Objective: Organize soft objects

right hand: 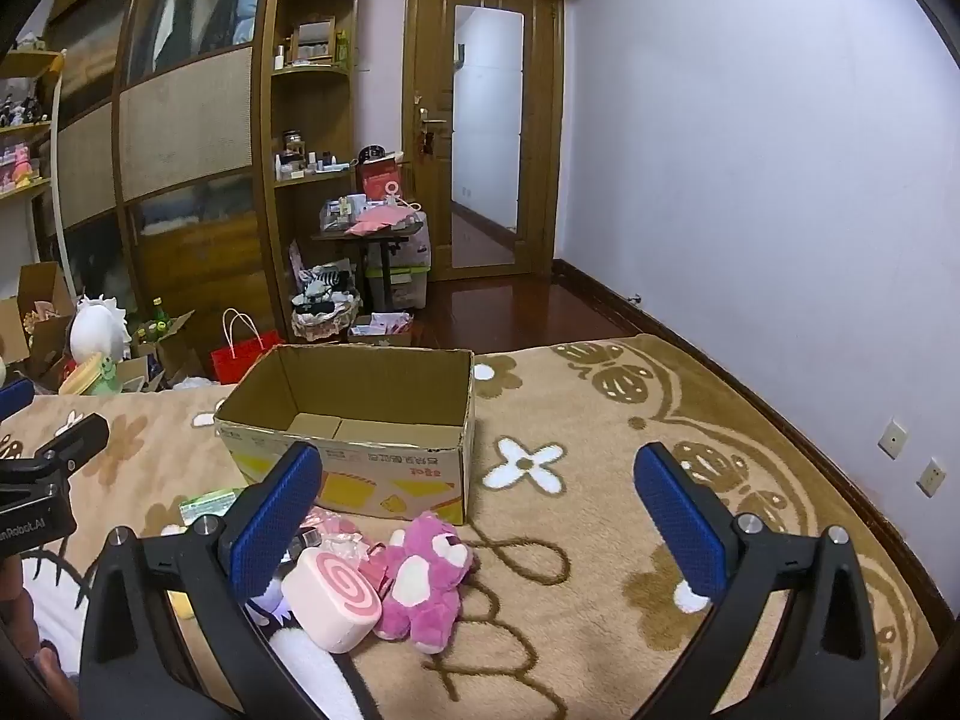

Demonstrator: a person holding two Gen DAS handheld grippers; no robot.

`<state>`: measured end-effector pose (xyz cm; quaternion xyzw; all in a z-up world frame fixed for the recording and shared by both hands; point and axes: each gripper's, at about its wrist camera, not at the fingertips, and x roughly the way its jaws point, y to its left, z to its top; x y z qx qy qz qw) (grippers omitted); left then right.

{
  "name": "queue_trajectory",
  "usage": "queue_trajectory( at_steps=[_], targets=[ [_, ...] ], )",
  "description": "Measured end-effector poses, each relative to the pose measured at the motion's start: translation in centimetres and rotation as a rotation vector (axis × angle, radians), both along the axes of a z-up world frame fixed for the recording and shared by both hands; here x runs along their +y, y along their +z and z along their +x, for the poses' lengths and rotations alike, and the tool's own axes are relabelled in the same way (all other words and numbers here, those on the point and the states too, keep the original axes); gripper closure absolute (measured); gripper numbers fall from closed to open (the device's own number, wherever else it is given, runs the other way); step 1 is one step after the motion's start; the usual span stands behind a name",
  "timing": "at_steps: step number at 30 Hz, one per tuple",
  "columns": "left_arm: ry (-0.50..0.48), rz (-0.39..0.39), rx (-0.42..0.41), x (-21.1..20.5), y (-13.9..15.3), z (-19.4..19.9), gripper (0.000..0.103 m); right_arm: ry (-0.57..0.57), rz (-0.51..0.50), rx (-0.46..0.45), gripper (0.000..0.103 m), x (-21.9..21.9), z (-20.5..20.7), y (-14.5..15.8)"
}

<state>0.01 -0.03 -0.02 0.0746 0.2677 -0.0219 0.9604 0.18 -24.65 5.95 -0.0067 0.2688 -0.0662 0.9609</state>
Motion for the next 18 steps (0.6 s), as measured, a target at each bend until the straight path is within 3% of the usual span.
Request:
queue_trajectory(
  at_steps=[3, 18],
  targets=[
    [0.003, -0.028, 0.019, 0.2, -0.04, 0.18, 0.0, 0.0, -0.01, 0.001, 0.0, 0.02, 0.0, 0.0],
    [0.003, -0.02, 0.009, 0.14, 0.05, 0.23, 0.0, 0.0, -0.004, 0.0, 0.0, 0.0, 0.01, 0.05]
  ],
)
